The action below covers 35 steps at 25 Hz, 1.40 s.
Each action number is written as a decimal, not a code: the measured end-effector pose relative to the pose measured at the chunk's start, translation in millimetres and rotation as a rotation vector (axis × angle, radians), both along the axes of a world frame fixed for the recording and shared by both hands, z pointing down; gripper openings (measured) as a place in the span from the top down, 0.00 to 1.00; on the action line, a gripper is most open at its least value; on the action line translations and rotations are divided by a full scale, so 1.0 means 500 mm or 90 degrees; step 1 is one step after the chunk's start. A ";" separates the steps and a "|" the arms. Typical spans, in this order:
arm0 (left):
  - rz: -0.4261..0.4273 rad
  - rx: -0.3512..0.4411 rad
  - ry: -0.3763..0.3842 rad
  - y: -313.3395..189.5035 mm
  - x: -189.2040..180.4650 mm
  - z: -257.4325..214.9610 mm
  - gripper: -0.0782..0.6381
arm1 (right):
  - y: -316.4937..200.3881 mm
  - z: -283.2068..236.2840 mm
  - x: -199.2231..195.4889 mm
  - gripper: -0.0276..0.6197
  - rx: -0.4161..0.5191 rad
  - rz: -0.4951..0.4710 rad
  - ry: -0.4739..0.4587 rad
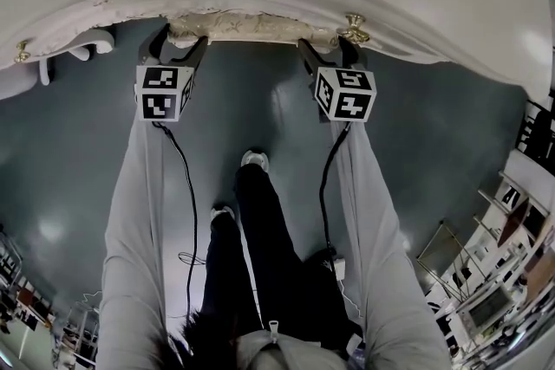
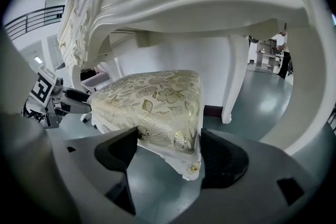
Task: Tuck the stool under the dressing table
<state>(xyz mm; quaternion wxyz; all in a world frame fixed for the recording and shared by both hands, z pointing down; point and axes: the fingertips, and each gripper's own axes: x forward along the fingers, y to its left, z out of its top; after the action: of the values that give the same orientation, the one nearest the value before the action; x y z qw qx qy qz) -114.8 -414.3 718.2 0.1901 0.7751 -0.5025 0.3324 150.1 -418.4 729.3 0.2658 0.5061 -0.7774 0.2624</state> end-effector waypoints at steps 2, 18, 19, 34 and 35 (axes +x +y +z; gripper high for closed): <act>0.001 0.001 0.000 -0.008 0.000 0.000 0.40 | -0.008 0.000 0.000 0.37 0.003 0.001 -0.001; -0.022 0.047 -0.019 -0.006 0.005 -0.028 0.42 | -0.001 -0.021 -0.003 0.42 0.020 0.007 -0.002; -0.027 0.052 -0.014 -0.006 0.007 -0.034 0.42 | 0.002 -0.026 -0.003 0.43 0.025 0.011 0.002; -0.080 0.110 0.003 0.065 0.020 -0.163 0.88 | 0.081 -0.156 -0.006 0.96 0.048 0.032 -0.020; -0.077 0.112 0.011 0.072 0.024 -0.175 0.88 | 0.088 -0.166 -0.006 0.96 0.052 0.032 -0.020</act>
<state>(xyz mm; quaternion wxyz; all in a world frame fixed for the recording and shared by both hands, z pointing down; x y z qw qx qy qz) -102.8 -378.3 630.6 0.1452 0.7600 -0.5741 0.2679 147.0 -374.6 646.2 0.2258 0.5315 -0.7787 0.2451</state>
